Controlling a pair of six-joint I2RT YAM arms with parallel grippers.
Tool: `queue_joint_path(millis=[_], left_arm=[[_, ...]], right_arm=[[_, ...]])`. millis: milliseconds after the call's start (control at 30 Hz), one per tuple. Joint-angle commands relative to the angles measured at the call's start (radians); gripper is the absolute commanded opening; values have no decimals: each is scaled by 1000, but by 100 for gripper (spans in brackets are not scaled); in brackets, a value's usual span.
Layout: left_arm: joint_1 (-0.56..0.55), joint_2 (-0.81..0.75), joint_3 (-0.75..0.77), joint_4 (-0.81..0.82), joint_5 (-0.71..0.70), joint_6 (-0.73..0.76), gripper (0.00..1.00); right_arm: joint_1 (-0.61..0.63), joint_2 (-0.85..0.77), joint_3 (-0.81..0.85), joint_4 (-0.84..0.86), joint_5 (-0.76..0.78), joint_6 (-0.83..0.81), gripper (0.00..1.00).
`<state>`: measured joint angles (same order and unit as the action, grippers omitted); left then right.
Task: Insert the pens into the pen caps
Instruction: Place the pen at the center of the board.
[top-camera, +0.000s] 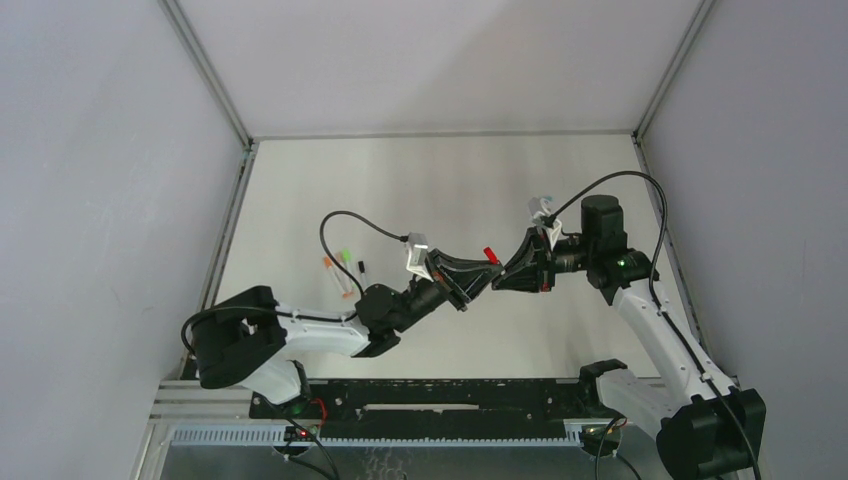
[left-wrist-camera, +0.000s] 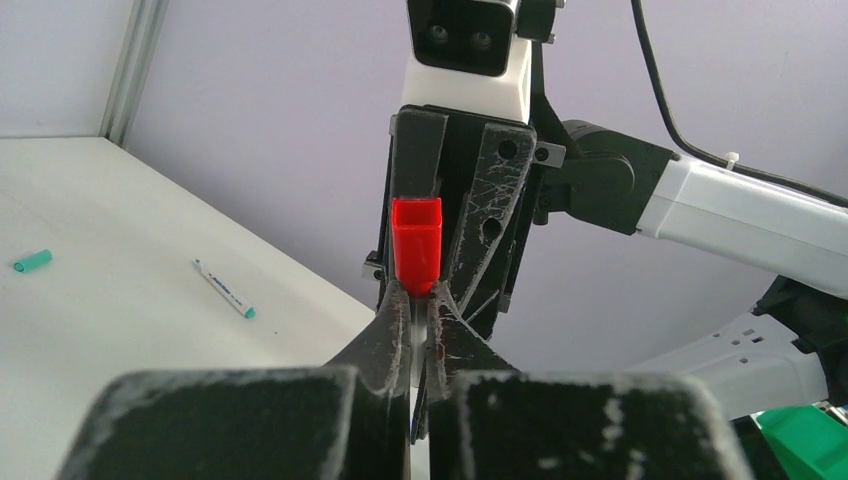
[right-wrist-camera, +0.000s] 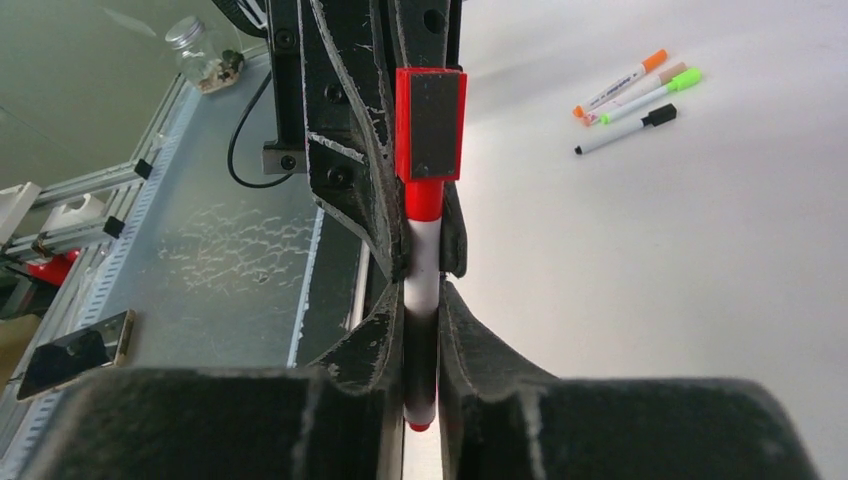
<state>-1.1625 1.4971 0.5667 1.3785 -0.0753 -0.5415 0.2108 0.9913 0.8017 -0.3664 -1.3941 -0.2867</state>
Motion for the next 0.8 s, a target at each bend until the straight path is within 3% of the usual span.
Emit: queue_joint_path(millis=[0, 67, 167, 267, 400, 500, 567, 767], left_arm=[[1, -15, 12, 32, 3, 0, 0], [6, -26, -5, 31, -3, -5, 0], [26, -42, -50, 29, 3, -35, 0], [57, -63, -118, 11, -5, -97, 0], [107, -128, -215, -116, -31, -159, 0], [146, -229, -250, -360, -65, -167, 0], [169, -321, -244, -625, -112, -161, 0], [249, -408, -123, -1213, -239, -114, 0]], right_arm=[[-1, -2, 37, -4, -4, -27, 33], [-1, -3, 37, -11, 3, -39, 53], [-2, -8, 37, -25, 32, -62, 70], [-5, -16, 38, -42, 85, -92, 76], [-8, -12, 39, -54, 162, -121, 77], [-10, 3, 50, -81, 196, -149, 78], [-10, 16, 56, -92, 211, -156, 78], [-11, 27, 57, -94, 237, -164, 77]])
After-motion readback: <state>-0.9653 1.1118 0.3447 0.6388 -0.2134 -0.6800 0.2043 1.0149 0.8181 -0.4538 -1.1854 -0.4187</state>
